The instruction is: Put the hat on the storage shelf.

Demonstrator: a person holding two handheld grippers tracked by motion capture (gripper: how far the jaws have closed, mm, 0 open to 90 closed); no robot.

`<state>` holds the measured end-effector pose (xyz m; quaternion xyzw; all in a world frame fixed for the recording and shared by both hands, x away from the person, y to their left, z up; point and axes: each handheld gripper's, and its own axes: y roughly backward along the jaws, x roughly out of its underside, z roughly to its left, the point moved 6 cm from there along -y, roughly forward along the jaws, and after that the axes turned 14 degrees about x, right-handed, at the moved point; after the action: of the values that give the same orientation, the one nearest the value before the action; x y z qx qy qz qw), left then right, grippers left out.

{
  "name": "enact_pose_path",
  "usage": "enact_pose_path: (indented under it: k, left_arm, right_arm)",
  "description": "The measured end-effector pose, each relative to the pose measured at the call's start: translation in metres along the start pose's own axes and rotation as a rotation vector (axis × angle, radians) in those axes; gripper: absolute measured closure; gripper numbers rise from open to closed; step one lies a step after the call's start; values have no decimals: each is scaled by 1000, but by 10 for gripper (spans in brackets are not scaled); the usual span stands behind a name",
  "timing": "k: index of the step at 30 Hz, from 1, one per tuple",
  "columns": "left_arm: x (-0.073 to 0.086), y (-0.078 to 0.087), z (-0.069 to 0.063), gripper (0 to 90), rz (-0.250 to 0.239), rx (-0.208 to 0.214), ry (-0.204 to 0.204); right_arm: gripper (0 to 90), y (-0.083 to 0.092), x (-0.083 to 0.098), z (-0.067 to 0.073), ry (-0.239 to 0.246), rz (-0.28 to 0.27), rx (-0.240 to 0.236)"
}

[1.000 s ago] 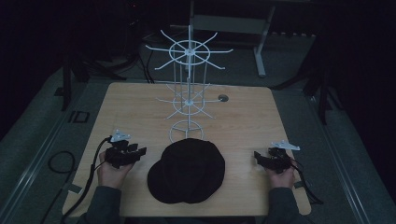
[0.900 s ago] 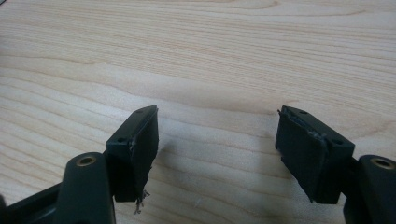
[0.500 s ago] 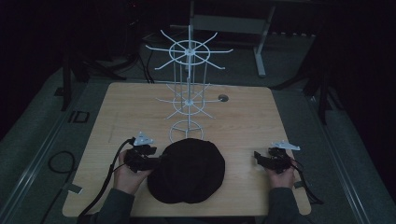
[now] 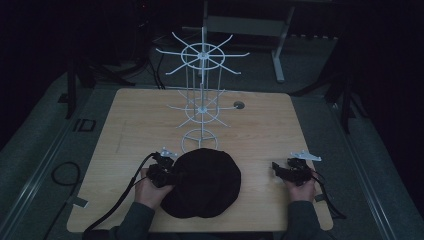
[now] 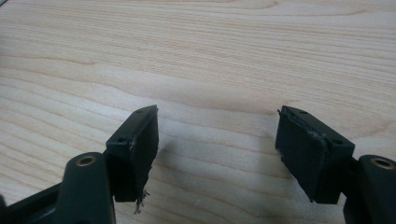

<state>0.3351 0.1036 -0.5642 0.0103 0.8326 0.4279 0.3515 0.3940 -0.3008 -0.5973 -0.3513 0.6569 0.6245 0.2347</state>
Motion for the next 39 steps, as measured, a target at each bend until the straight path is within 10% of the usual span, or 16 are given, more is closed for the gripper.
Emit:
enact_pose_path:
  k: [9, 26, 39]
  left_arm:
    - [-4, 10, 6, 775, 0, -118, -12]
    - [-4, 45, 30, 793, -66, -44, 42]
    - [-4, 73, 63, 794, -179, 25, 160]
  right_arm:
    - [296, 0, 0, 0, -2, 0, -1]
    - [296, 0, 0, 0, -3, 0, -4]
    - [296, 0, 0, 0, -3, 0, -4]
